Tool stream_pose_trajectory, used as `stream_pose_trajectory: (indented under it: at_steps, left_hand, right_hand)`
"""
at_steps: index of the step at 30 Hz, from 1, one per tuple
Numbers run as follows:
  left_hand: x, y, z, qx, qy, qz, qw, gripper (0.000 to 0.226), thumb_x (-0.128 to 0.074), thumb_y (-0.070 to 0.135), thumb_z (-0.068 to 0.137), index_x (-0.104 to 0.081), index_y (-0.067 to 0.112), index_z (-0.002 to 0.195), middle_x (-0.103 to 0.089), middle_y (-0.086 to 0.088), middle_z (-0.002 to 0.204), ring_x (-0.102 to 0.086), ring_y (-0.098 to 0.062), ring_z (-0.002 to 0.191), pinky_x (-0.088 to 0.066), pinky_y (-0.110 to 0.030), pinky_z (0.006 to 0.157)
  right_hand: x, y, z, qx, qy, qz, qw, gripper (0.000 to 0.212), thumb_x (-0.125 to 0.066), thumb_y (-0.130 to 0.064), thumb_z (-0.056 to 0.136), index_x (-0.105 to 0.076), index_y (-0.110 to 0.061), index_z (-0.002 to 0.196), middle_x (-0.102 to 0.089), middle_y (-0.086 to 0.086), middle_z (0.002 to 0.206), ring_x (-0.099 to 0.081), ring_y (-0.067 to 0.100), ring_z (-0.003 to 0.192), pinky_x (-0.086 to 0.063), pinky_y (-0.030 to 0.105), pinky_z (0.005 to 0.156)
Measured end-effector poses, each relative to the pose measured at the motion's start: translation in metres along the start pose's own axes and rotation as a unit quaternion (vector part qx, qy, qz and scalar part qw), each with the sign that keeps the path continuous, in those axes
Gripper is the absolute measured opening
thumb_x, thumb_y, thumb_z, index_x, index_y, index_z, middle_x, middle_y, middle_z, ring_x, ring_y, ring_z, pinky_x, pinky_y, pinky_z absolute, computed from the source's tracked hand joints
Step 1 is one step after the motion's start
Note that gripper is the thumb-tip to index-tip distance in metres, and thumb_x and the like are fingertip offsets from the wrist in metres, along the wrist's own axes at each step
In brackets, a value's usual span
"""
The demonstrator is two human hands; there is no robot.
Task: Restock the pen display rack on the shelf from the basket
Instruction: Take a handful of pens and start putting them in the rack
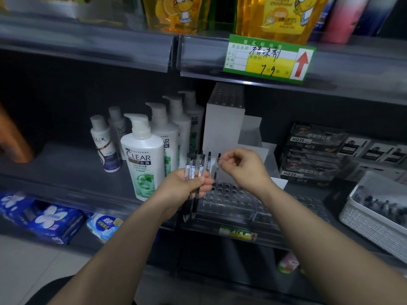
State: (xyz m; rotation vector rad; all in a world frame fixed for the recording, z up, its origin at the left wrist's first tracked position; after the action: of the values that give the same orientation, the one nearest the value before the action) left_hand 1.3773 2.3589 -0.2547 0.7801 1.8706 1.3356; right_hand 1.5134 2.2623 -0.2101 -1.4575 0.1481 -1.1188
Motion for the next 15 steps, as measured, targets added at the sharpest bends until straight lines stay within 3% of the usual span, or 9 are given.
stream_pose_trajectory:
  at_steps: [4, 7, 10, 12, 15]
  left_hand:
    - [-0.015, -0.003, -0.002, -0.006, -0.046, 0.011, 0.999, 0.012, -0.054, 0.003, 0.095, -0.064, 0.003, 0.102, -0.073, -0.013, 0.095, -0.073, -0.017, 0.082, -0.059, -0.026, 0.075]
    - [-0.022, -0.003, -0.003, -0.007, -0.062, 0.017, 0.998, 0.012, -0.053, 0.003, 0.095, -0.064, 0.004, 0.100, -0.073, -0.015, 0.097, -0.073, -0.017, 0.083, -0.059, -0.026, 0.075]
    - [-0.016, 0.000, -0.001, -0.012, -0.033, 0.045, 0.998, 0.017, -0.048, 0.005, 0.098, -0.064, 0.009, 0.105, -0.073, -0.011, 0.103, -0.071, -0.015, 0.091, -0.057, -0.025, 0.081]
    - [-0.003, 0.004, 0.003, -0.019, 0.012, 0.068, 0.997, 0.021, -0.046, 0.008, 0.100, -0.063, 0.010, 0.113, -0.072, -0.006, 0.104, -0.069, -0.013, 0.095, -0.056, -0.027, 0.084]
    - [0.009, 0.007, 0.004, -0.020, 0.047, 0.060, 0.997, 0.022, -0.045, 0.012, 0.101, -0.062, 0.010, 0.115, -0.070, -0.002, 0.086, -0.065, -0.010, 0.072, -0.055, -0.028, 0.071]
  right_hand:
    - [-0.006, -0.014, -0.010, -0.006, -0.106, 0.071, 0.992, 0.008, -0.069, -0.014, 0.085, -0.071, -0.007, 0.087, -0.068, 0.003, 0.081, -0.058, 0.007, 0.072, -0.047, 0.014, 0.068]
    - [-0.004, -0.014, -0.012, -0.009, -0.120, 0.068, 0.990, 0.010, -0.069, -0.013, 0.085, -0.070, -0.003, 0.084, -0.065, 0.004, 0.074, -0.054, 0.007, 0.066, -0.046, 0.018, 0.065]
    - [0.011, -0.011, -0.010, -0.019, -0.081, 0.074, 0.994, 0.008, -0.069, -0.017, 0.086, -0.069, -0.009, 0.083, -0.062, -0.003, 0.070, -0.052, 0.002, 0.060, -0.043, 0.012, 0.059]
    - [0.028, -0.006, -0.004, -0.028, -0.032, 0.077, 0.996, 0.011, -0.067, -0.018, 0.087, -0.069, -0.007, 0.090, -0.067, 0.001, 0.077, -0.058, 0.007, 0.065, -0.048, 0.018, 0.065]
    - [0.048, 0.001, 0.003, -0.029, 0.045, 0.056, 0.997, 0.008, -0.065, -0.018, 0.089, -0.069, -0.011, 0.092, -0.071, 0.004, 0.080, -0.069, 0.017, 0.074, -0.057, 0.032, 0.074]
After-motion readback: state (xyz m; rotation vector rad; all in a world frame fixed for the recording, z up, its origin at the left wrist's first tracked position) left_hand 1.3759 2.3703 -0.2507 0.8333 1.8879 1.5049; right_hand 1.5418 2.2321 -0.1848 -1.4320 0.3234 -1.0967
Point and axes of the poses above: each hand's wrist, its own z-axis towards the middle knuckle, its own x-axis out of the back of the hand, y = z × x, the point moved 5 cm from there along z, towards the middle knuckle
